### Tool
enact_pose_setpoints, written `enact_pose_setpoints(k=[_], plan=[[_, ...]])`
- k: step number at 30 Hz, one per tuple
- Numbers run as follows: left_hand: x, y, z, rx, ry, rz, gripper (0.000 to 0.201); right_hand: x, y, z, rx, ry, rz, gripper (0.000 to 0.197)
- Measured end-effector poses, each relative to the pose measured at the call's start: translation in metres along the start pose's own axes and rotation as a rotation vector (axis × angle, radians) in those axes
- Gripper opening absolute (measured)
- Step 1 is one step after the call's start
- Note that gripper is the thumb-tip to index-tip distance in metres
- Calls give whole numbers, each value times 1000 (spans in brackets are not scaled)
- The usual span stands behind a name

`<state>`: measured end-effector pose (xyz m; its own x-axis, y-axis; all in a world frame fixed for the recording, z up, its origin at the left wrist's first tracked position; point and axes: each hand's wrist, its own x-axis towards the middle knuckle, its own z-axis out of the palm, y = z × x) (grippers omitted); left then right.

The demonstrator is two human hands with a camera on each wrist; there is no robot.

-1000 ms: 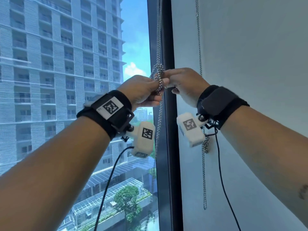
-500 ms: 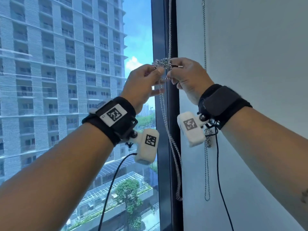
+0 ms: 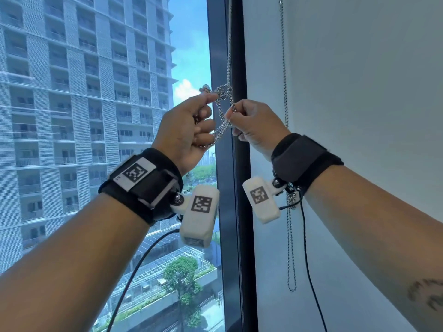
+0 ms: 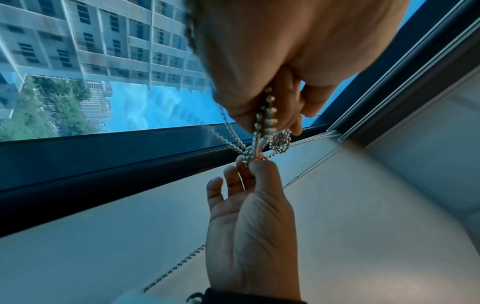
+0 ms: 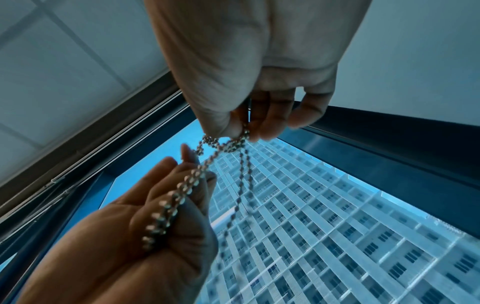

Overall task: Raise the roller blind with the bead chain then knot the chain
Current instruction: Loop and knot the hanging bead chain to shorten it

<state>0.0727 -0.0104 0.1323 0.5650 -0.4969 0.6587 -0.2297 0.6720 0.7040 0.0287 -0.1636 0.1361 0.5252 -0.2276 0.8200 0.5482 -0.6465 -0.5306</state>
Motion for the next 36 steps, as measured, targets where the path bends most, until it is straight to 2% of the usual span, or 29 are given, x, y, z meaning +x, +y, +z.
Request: enact_pose_setpoints(k=[3,6,9,12,15,19,20,22,24,25,27,30,31,33,36], plan=[[-3,-6,-1,91,-47,25,30,-2,5,3,118,-46,96,6],[-4,-8,-3,59,-79,46,45,-3,11,6,208,-83,168,6],[-4,-4,-4,-6,-47,31,43,-4,15,6,159,-86,169,4],[-2,-4,-3,158,5,13,41,-1,18,6,125,-75,156,5],[-1,-3,-4,553,77,66,46,0,24,7,114,-44,161,8],[-3,-4,-10,1511,83,317,62,3,30,4,21,-6,121,13],[-2,-5,-13,1658,81,369,66,3,30,2,-10,-3,121,12],[0,-8,-20,1751,54,405,72,2,31,0,-13,-9,133,10],[-2,-10,-20,1659,-5,306,76,-1,32,-4,26,-22,146,7],[-5,-9,-18,1502,-39,239,75,-2,32,-6,39,-29,154,5],[-8,-8,-13,1046,-93,126,67,-2,33,-12,46,-35,167,3],[-15,0,-7,547,-123,-37,42,-2,36,-18,97,-45,187,5],[-17,3,-7,443,-139,-83,36,-2,36,-20,119,-49,195,4],[-20,9,-7,276,-201,-193,34,-2,36,-24,128,-49,211,3],[-24,12,-14,222,-378,-389,29,0,32,-26,124,-56,191,2]])
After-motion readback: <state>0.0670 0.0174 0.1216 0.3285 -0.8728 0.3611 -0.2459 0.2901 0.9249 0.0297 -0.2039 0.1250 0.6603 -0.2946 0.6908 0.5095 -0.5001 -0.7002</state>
